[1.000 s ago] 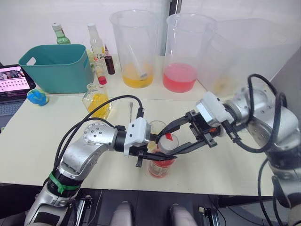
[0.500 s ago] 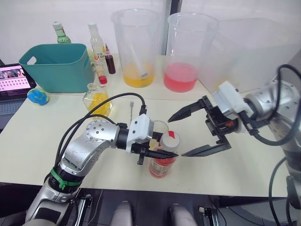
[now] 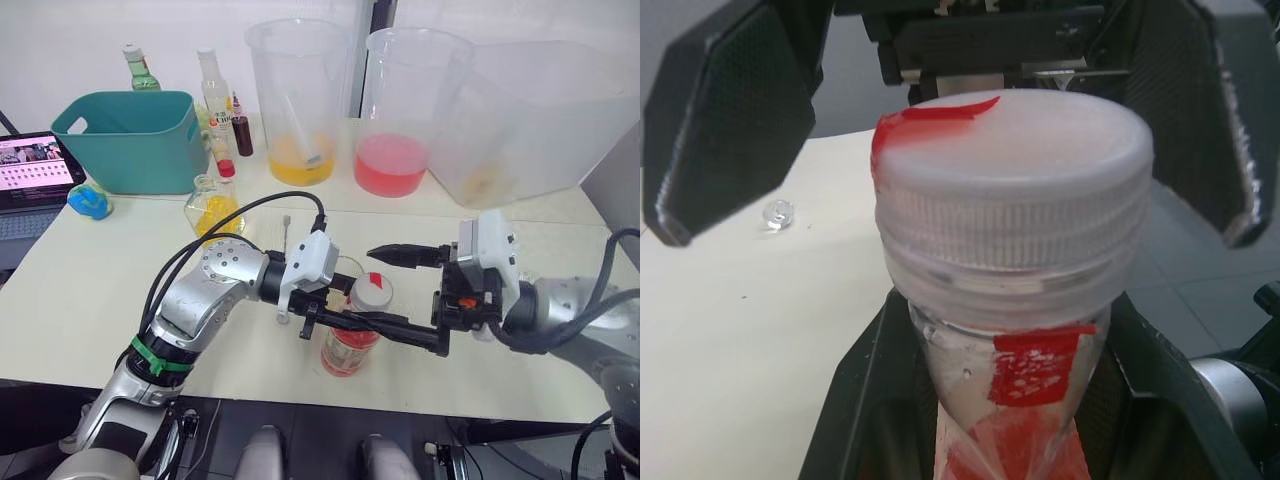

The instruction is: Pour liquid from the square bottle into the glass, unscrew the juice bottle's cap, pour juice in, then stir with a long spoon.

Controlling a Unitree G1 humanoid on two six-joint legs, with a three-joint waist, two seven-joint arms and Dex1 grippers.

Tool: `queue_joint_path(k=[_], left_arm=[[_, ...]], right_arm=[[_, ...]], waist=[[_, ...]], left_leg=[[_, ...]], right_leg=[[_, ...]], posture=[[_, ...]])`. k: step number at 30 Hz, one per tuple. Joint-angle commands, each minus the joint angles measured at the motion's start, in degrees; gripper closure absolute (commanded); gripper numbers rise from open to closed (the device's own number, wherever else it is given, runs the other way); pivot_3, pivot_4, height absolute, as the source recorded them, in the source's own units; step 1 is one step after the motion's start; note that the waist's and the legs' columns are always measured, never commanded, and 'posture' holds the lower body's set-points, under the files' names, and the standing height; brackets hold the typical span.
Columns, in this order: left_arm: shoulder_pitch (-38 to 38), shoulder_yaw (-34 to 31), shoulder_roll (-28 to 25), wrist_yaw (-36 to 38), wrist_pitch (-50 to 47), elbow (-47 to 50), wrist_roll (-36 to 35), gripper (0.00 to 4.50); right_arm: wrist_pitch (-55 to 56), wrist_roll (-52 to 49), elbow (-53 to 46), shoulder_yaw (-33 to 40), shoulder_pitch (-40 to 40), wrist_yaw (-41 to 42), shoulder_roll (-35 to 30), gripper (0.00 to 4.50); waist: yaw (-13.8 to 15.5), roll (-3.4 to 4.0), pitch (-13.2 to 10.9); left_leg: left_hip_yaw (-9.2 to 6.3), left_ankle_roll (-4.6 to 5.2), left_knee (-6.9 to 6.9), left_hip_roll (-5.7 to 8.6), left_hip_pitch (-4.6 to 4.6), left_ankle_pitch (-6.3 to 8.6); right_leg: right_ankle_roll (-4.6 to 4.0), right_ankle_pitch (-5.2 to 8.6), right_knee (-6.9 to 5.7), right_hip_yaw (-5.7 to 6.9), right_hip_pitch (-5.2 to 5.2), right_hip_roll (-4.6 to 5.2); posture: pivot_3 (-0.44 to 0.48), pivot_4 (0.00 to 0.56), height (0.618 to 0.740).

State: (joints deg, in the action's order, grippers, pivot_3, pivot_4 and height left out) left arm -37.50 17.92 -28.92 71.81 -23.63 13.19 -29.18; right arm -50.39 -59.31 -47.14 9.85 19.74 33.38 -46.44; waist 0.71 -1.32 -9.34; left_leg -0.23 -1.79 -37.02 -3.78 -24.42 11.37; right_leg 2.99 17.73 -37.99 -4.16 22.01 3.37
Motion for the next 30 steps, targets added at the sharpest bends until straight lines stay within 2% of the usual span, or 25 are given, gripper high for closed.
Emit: queue_joint_path(k=[1, 4, 8, 9, 10, 13, 18, 25, 27, 30], left_arm=[[0.3, 1.4, 0.3, 0.1, 0.5, -0.9, 2.2, 3.23], [0.6, 1.5, 0.3, 0.0, 0.7, -0.9, 2.5, 3.23], [1.2, 1.3, 0.0, -0.6, 0.6, -0.6, 2.7, 3.23], [1.3, 1.3, -0.1, -0.8, 0.5, -0.4, 2.8, 3.23], [1.5, 1.2, -0.2, -1.0, 0.4, -0.2, 2.8, 3.23], [2.1, 0.8, -0.6, -2.1, 0.0, 0.5, 3.0, 3.23], [4.0, -0.6, -1.9, -4.5, -0.7, 2.7, 3.4, 3.23], [7.1, -2.3, -4.2, -7.0, -2.2, 6.4, 3.0, 3.23], [7.8, -2.5, -4.8, -7.3, -2.2, 7.1, 3.2, 3.23], [8.3, -2.7, -5.1, -7.8, -2.4, 7.8, 2.9, 3.23]], right_arm=[[1.2, -1.5, -2.4, 1.8, -0.8, -3.2, 0.2, 0.26], [1.8, -2.1, -2.5, 1.6, -1.6, -3.3, -0.2, 1.14], [2.6, -3.3, -1.5, 0.9, -0.5, -0.4, -0.8, 2.56], [2.9, -2.8, -0.9, 0.2, 0.2, 1.1, -1.2, 2.77], [3.4, -1.8, -0.1, -0.8, 1.2, 2.9, -1.5, 2.78], [4.7, 0.8, 3.1, -3.9, 4.4, 9.2, -2.5, 2.78], [12.7, 11.7, 13.2, -14.2, 13.2, 28.8, -5.2, 2.78], [21.4, 21.3, 30.1, -25.1, 27.7, 49.8, -1.1, 2.78], [22.9, 22.4, 33.5, -26.1, 30.3, 54.3, -0.1, 1.75], [23.0, 22.5, 36.9, -27.4, 33.4, 58.6, -0.6, 0.72]], waist=[[0.0, 0.00, 0.0], [0.0, 0.00, 0.0], [0.0, 0.00, 0.0], [0.0, 0.00, 0.0], [0.0, 0.00, 0.0], [-0.2, 0.00, 0.0], [-0.2, 0.00, 0.0], [-0.7, 0.01, 0.0], [-0.9, 0.01, 0.0], [-0.8, 0.01, 0.0]], left_leg=[[0.00, 0.00, 0.00, 0.01, 0.00, 0.00], [0.00, 0.00, 0.00, 0.01, -0.01, 0.00], [0.00, 0.00, 0.00, 0.01, -0.01, 0.00], [0.00, 0.00, -0.01, 0.01, 0.00, 0.00], [0.00, 0.00, -0.01, 0.01, 0.00, 0.00], [0.00, 0.00, 0.00, 0.00, 0.01, 0.00], [0.00, 0.00, -0.01, -0.01, 0.03, 0.00], [0.01, 0.00, -0.03, -0.04, 0.10, 0.00], [0.01, 0.00, -0.01, -0.07, 0.13, 0.00], [-0.01, 0.00, -0.02, -0.08, 0.11, 0.00]], right_leg=[[0.00, 0.00, 0.01, 0.00, 0.00, 0.00], [0.00, 0.00, 0.01, 0.00, -0.01, 0.00], [0.00, 0.00, 0.01, 0.00, -0.01, 0.00], [0.00, 0.00, 0.01, 0.00, -0.01, 0.00], [0.00, 0.00, 0.01, 0.00, -0.01, 0.00], [0.00, 0.00, 0.01, 0.00, -0.01, 0.00], [0.00, 0.00, 0.02, 0.00, -0.02, -0.01], [0.00, 0.00, -0.02, 0.00, -0.04, -0.02], [-0.01, 0.00, -0.03, 0.00, -0.03, -0.04], [-0.02, 0.00, -0.07, 0.03, -0.03, -0.05]], posture=[[0.000, 0.150, 0.728], [0.000, 0.150, 0.728], [0.000, 0.150, 0.728], [0.000, 0.150, 0.728], [0.000, 0.150, 0.728], [0.000, 0.150, 0.728], [0.000, 0.150, 0.728], [0.000, 0.150, 0.728], [0.000, 0.150, 0.728], [0.000, 0.150, 0.728]])
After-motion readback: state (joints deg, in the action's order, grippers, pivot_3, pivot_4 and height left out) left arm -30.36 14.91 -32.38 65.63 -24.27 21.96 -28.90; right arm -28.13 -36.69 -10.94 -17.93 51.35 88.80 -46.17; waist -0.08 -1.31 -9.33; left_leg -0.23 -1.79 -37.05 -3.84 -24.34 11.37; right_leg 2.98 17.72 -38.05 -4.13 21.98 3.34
